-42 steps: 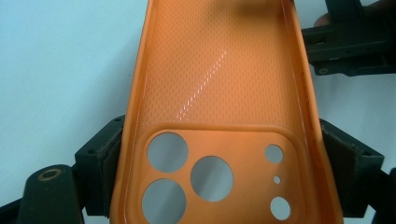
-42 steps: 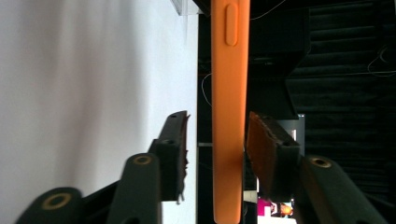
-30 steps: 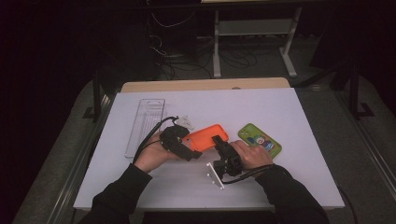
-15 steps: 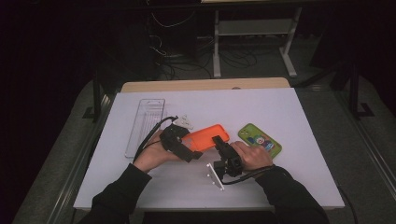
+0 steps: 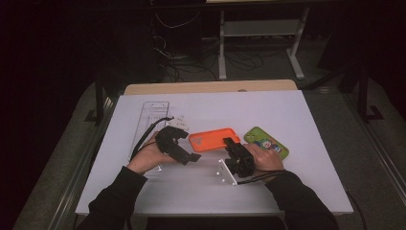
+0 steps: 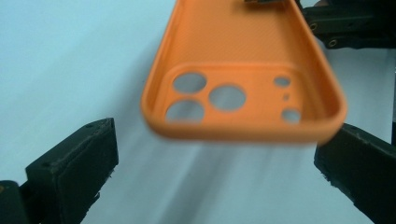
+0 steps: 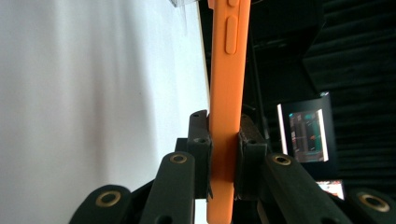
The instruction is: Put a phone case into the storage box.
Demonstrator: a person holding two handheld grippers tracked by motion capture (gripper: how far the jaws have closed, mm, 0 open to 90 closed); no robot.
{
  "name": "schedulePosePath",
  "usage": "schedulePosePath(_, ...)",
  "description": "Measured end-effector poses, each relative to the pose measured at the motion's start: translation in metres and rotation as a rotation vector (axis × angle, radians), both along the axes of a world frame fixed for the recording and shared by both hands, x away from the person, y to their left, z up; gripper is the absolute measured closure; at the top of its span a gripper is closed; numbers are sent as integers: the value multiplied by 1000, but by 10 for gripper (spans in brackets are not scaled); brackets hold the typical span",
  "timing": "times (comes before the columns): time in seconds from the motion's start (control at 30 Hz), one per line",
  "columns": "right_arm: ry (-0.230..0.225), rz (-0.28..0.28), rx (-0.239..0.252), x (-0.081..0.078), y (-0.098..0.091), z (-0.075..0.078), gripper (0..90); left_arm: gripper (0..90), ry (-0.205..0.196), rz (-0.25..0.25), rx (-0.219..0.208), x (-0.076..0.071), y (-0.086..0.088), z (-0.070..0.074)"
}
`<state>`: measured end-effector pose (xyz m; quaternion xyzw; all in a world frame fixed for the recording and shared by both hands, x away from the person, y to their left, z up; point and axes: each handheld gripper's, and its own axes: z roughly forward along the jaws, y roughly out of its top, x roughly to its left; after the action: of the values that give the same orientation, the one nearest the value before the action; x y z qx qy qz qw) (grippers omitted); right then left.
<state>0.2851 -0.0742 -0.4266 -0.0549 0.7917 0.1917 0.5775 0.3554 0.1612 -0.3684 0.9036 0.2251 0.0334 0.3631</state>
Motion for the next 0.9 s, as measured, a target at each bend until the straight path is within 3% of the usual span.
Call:
schedulePosePath(0.03, 13, -6, 24, 1, -1, 0, 780, 0, -2, 16, -16, -1, 0, 0)
schedulePosePath(0.07, 53, -24, 41, 0, -2, 1, 780, 0, -11, 13, -14, -1, 1, 0)
schedulePosePath(0.2, 116, -32, 114, 3, -6, 8, 780, 0, -18, 16, 1, -2, 1, -2)
schedulePosePath(0.23, 128, -33, 130, 4, -7, 9, 780, 0, -20, -1, 25, -2, 2, -2)
schedulePosePath(0.27, 150, -30, 144, 5, -9, 12, 779, 0, -17, 11, 11, -2, 2, -3)
schedulePosePath(0.47, 272, -65, 290, 10, -14, 17, 779, 0, -24, 31, 2, -2, 2, -3)
schedulePosePath(0.53, 315, -70, 336, 12, -15, 19, 779, 0, -46, 12, 25, 0, 4, -2)
schedulePosePath(0.63, 349, -68, 367, 15, -18, 20, 779, 0, -43, 19, 29, 0, 5, -2)
schedulePosePath(0.7, 385, -76, 398, 17, -19, 22, 779, 0, -36, 38, 4, -1, 4, -3)
schedulePosePath(0.8, 449, -89, 447, 20, -22, 23, 779, 0, -40, 19, 30, 0, 5, -3)
schedulePosePath(0.9, 490, -95, 483, 23, -24, 24, 779, 0, -33, 37, 10, -1, 4, -3)
